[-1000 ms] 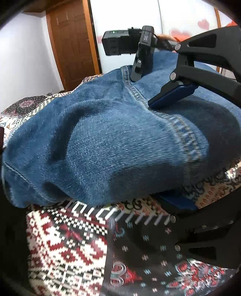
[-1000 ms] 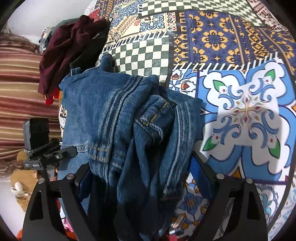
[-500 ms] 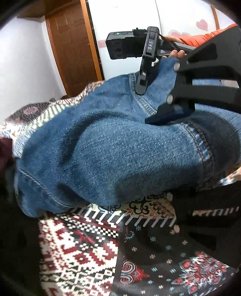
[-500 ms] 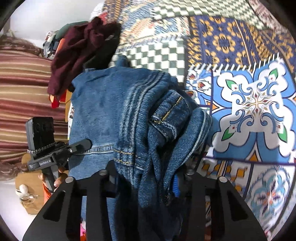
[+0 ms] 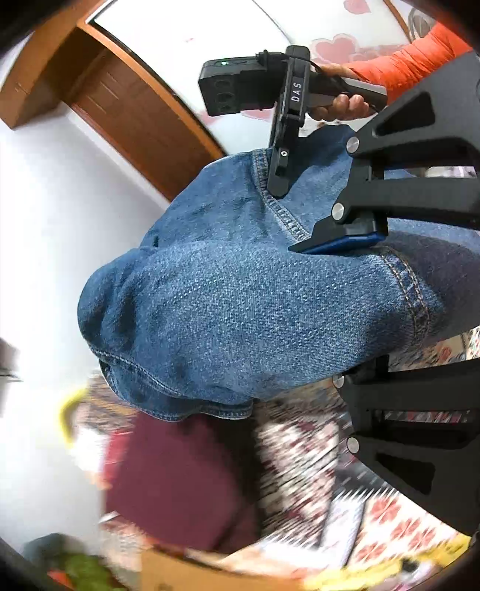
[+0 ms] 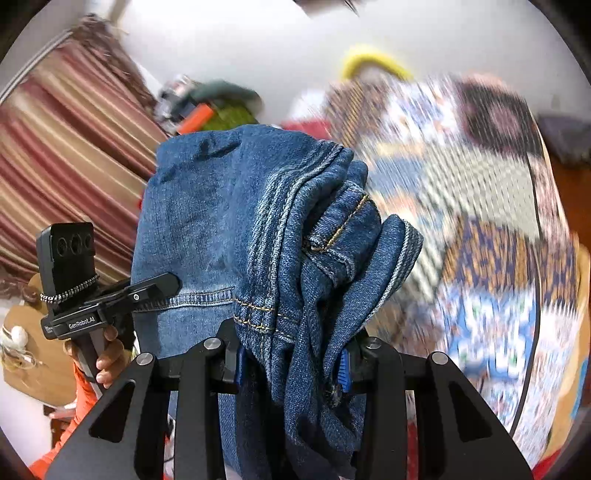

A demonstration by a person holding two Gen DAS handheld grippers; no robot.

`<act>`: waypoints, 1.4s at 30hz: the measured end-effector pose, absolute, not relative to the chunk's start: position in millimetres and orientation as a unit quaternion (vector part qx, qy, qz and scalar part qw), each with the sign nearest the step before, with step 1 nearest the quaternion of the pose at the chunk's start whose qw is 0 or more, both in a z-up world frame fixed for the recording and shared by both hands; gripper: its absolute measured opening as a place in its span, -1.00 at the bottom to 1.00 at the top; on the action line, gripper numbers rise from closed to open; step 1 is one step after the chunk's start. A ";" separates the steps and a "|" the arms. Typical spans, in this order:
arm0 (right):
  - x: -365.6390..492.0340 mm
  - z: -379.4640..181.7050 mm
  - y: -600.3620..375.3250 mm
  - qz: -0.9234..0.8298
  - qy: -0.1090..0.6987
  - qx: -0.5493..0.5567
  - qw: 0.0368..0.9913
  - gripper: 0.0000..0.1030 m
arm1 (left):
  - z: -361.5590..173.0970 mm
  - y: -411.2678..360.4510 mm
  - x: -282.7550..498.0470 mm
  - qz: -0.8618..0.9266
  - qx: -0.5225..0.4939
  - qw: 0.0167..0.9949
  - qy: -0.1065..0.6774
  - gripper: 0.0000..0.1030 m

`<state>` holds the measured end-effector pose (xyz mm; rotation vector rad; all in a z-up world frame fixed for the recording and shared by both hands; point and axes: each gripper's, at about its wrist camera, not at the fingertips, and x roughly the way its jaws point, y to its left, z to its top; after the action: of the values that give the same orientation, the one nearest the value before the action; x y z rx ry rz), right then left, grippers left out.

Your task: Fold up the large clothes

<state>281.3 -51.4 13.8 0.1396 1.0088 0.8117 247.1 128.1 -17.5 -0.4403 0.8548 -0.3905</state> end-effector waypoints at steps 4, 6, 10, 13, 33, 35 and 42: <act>300.8 46.6 -16.6 0.400 0.430 0.076 0.806 -0.36 | 39.5 163.3 251.5 -0.159 -0.184 0.904 0.351 -0.24; 315.8 54.2 0.4 0.410 0.415 0.089 0.808 -0.36 | 60.8 185.1 253.4 -0.146 -0.182 0.913 0.333 -0.24; 351.6 51.5 35.3 0.423 0.404 0.122 0.802 -0.36 | 87.6 223.8 277.4 -0.116 -0.180 0.925 0.313 -0.24; 380.2 38.4 57.2 0.421 0.408 0.132 0.800 -0.36 | 90.7 256.2 307.0 -0.094 -0.186 0.927 0.310 -0.23; 461.8 -91.6 97.8 0.292 0.523 0.047 0.799 -0.01 | -114.4 307.6 447.1 0.006 -0.131 0.875 0.466 0.24; 448.6 -86.2 93.4 0.277 0.514 0.022 0.812 0.07 | -106.6 304.1 438.3 0.023 -0.121 0.879 0.462 0.29; 401.9 -51.8 75.0 0.273 0.465 -0.023 0.842 0.07 | -82.8 281.0 381.7 0.050 -0.089 0.888 0.449 0.32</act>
<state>401.9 75.0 -51.8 -0.0491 0.9823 0.5772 381.7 281.0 -82.8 -0.1843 0.9339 0.1040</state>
